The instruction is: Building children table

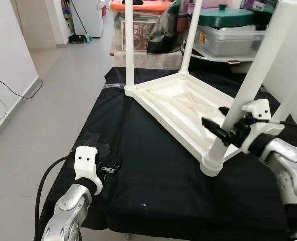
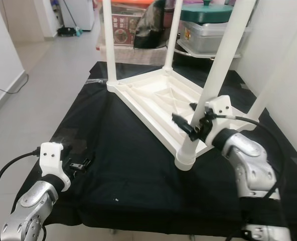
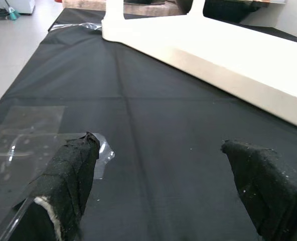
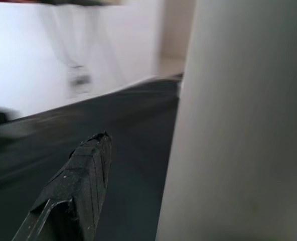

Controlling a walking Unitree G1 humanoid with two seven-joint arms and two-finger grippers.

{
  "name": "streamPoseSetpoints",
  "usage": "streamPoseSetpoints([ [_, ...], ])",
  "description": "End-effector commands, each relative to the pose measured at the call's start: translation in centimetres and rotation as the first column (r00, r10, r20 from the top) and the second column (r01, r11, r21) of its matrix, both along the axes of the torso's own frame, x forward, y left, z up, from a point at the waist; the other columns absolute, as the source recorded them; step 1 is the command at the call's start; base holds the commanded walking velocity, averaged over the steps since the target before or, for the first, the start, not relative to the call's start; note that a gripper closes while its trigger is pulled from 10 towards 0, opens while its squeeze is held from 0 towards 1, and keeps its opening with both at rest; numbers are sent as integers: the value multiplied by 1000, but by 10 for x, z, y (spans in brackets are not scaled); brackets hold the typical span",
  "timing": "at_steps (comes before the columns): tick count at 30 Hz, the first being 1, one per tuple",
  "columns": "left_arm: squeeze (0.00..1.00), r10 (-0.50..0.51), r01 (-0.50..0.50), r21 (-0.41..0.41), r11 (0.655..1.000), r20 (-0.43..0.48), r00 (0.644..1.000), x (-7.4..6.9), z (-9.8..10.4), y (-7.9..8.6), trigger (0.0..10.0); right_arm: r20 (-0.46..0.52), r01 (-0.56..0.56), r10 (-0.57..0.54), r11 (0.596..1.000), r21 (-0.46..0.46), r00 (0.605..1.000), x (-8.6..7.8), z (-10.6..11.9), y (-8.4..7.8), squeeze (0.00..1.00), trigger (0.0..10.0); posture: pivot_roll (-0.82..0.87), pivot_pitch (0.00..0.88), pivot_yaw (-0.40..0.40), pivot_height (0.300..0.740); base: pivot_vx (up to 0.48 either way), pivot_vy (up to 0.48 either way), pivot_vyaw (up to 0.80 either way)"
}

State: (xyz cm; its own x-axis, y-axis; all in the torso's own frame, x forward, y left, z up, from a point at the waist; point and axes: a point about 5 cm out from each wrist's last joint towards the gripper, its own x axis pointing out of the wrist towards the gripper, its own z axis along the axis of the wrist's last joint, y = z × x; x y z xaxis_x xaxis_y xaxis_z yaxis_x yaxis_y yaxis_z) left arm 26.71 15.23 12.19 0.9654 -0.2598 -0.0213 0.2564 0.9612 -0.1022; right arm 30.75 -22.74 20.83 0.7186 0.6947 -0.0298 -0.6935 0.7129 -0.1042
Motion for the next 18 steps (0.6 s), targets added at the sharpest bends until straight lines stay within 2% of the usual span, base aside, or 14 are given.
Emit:
streamPoseSetpoints([
  [1,0,-6,6,5,1000,1,1000,1,-1,-1,10000,-87,-198,199,980,20,976,-3,-17,25,0,10000,67,0,-68,740,0,0,0],
  [3,0,-8,8,6,1000,2,1000,1,-1,-2,10000,-89,-269,269,963,20,959,-4,-19,35,0,10000,77,0,-72,740,0,0,0],
  [4,0,-10,10,6,1000,3,1000,1,-1,-2,10000,-86,-327,329,944,31,941,-3,-19,48,0,10000,86,0,-76,740,0,0,0],
  [5,0,-10,10,6,1000,3,1000,1,-1,-2,10000,-86,-327,329,944,31,941,-3,-19,48,0,10000,86,0,-76,740,0,0,0],
  [7,0,-10,10,8,1000,5,1000,1,0,-2,10000,-58,-422,425,905,61,903,1,-15,67,0,10000,86,0,-76,740,0,0,0],
  [8,0,-10,10,8,1000,5,1000,1,0,-2,10000,-58,-422,425,905,61,903,1,-15,67,0,10000,86,0,-76,740,0,0,0],
  [9,0,-8,8,10,1000,6,1000,1,0,-1,10000,-35,-437,441,896,78,897,4,-12,73,0,7490,86,0,-76,740,0,0,0],
  [10,0,-5,5,11,1000,7,1000,1,0,0,10000,-16,-421,424,902,91,905,9,-10,77,0,4275,86,0,-76,740,0,0,0],
  [11,0,-4,4,12,1000,7,1000,1,0,0,10000,-5,-401,403,911,96,915,13,-10,78,0,0,96,0,-85,740,0,0,0],
  [12,0,-4,4,12,1000,7,1000,1,0,0,10000,-5,-401,403,911,96,915,13,-10,78,0,0,96,0,-85,740,0,0,0],
  [14,0,0,0,12,1000,6,1000,1,0,1,10000,-26,-187,188,982,29,982,31,-21,73,0,0,95,0,-86,740,0,0,0],
  [15,0,1,-1,12,1000,6,1000,1,-1,1,10000,-50,-37,38,999,18,998,39,-28,65,0,0,92,0,-86,740,0,0,0],
  [16,0,1,-1,12,1000,5,1000,0,-1,0,10000,-68,57,-56,998,11,996,43,-33,60,0,0,92,0,-86,740,0,0,0],
  [18,0,1,-1,12,1000,5,1000,0,-1,0,10000,-80,101,-100,995,13,992,45,-35,57,0,0,92,0,-86,740,0,0,0],
])
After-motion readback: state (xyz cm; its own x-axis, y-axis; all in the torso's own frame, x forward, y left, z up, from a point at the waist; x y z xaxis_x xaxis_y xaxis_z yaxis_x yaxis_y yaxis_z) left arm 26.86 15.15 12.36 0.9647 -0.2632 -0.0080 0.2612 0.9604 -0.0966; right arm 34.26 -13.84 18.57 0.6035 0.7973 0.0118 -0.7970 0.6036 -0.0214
